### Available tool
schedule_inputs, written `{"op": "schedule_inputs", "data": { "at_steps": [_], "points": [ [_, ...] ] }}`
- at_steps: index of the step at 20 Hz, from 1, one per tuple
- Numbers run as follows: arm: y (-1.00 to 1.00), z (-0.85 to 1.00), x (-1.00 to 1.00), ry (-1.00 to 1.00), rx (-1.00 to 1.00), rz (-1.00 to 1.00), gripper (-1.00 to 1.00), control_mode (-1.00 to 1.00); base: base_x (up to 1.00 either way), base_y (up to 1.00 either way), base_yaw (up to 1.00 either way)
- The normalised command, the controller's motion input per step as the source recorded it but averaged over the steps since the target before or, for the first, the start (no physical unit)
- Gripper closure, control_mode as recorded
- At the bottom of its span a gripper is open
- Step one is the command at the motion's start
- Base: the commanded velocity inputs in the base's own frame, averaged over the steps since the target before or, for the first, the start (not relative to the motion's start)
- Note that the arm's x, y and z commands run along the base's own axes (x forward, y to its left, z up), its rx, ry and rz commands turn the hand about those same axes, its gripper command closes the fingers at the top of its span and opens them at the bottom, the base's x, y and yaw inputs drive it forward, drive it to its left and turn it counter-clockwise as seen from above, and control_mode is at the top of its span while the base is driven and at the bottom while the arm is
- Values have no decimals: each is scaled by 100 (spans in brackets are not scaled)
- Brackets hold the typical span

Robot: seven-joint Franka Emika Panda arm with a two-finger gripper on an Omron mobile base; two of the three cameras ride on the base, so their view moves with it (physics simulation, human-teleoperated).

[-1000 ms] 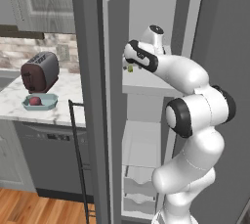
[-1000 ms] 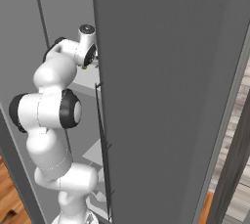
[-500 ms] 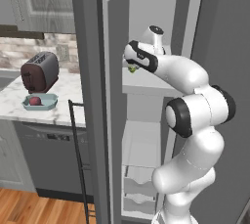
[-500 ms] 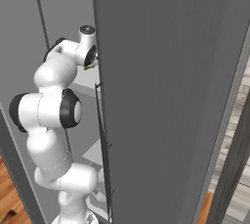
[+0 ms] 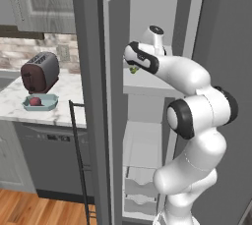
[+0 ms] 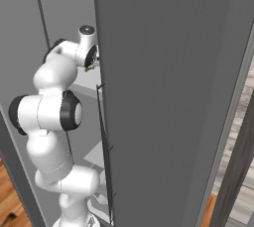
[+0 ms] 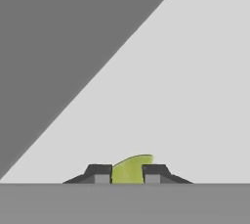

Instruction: Take the onion and lemon wedge out of the freezer and place them in the tupperware container on the counter. Then put the tupperware containing the vegetables back in the freezer.

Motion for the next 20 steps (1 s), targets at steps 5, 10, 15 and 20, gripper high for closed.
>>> {"op": "schedule_inputs", "data": {
  "at_steps": [5,10,15,20],
  "points": [
    [18,-1,-19,0,0,-4,100,-100,0,0,0],
    [36,3,-7,0,0,-7,100,-100,0,0,0],
    [6,36,0,-5,0,-7,100,-100,0,0,0],
    [0,70,-11,-10,0,-9,100,-100,0,0,0]
  ]
}}
